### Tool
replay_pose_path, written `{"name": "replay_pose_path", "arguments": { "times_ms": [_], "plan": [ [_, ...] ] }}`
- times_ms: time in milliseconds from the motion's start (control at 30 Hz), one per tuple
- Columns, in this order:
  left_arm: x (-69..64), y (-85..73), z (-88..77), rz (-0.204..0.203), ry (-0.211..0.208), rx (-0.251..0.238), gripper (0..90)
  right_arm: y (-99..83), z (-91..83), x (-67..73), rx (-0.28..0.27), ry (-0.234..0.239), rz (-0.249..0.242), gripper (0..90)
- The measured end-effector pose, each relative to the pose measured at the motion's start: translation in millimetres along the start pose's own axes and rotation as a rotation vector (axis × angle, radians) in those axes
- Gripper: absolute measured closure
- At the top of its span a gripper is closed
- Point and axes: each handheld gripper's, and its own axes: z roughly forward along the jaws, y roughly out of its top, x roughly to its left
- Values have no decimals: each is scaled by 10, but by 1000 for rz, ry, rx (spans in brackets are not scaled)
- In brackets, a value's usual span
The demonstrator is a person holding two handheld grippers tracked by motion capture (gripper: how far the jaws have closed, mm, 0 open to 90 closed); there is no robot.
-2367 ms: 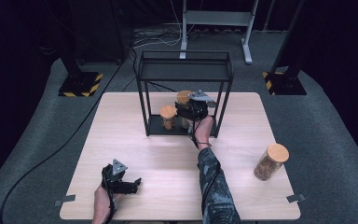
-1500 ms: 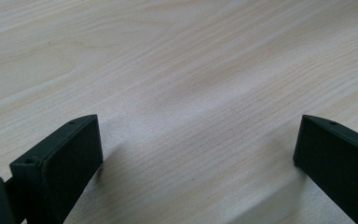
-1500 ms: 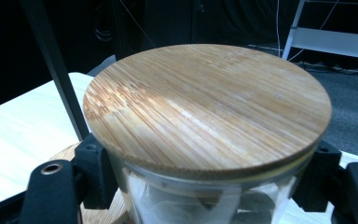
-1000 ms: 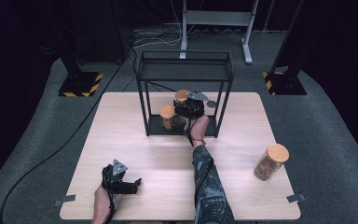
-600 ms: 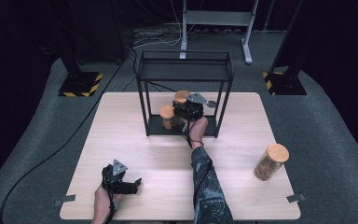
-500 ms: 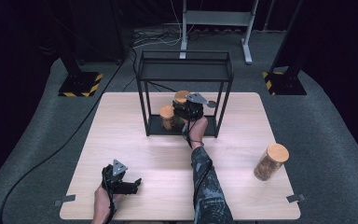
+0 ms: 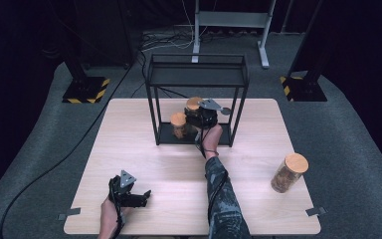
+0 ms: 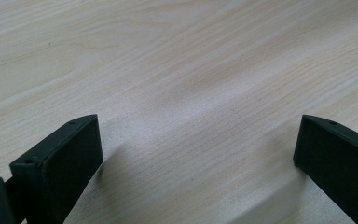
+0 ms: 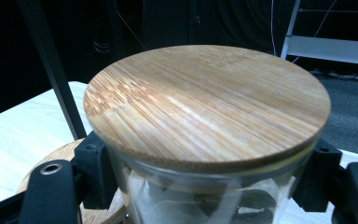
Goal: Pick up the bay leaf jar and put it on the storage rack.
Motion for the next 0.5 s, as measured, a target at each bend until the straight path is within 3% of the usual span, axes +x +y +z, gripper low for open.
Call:
{"name": "replay_pose_path", "arguments": {
  "times_ms": [267, 500],
  "plan": [
    [-2, 0, -2, 4, 1, -1, 6, 25, -15, -11, 18, 13, 21, 221],
    [-2, 0, 0, 4, -3, -1, 6, 99, -63, 18, 88, 31, 66, 96]
  ]
}}
